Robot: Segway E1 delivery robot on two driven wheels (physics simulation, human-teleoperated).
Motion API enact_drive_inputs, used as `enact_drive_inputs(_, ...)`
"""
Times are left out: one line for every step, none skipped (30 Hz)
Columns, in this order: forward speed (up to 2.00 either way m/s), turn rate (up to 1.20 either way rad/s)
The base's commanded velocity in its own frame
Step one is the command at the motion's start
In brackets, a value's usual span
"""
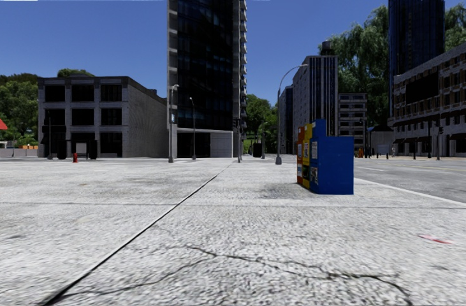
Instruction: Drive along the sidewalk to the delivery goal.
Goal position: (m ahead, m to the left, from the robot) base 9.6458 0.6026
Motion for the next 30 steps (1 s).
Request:
enact_drive_inputs(2.0,0.31)
enact_drive_inputs(2.0,0.31)
enact_drive_inputs(2.0,0.32)
enact_drive_inputs(2.0,0.33)
enact_drive_inputs(2.0,0.33)
enact_drive_inputs(2.0,0.33)
enact_drive_inputs(2.0,0.33)
enact_drive_inputs(2.0,0.33)
enact_drive_inputs(2.0,0.33)
enact_drive_inputs(2.0,0.28)
enact_drive_inputs(2.0,0.28)
enact_drive_inputs(2.0,0.0)
enact_drive_inputs(2.0,0.0)
enact_drive_inputs(2.0,0.0)
enact_drive_inputs(2.0,0.0)
enact_drive_inputs(2.0,0.0)
enact_drive_inputs(2.0,0.0)
enact_drive_inputs(2.0,0.0)
enact_drive_inputs(2.0,0.0)
enact_drive_inputs(2.0,0.0)
enact_drive_inputs(2.0,0.0)
enact_drive_inputs(2.0,0.0)
enact_drive_inputs(2.0,0.0)
enact_drive_inputs(2.0,0.0)
enact_drive_inputs(2.0,0.0)
enact_drive_inputs(2.0,0.0)
enact_drive_inputs(2.0,0.0)
enact_drive_inputs(2.0,0.0)
enact_drive_inputs(2.0,0.0)
enact_drive_inputs(2.0,0.0)
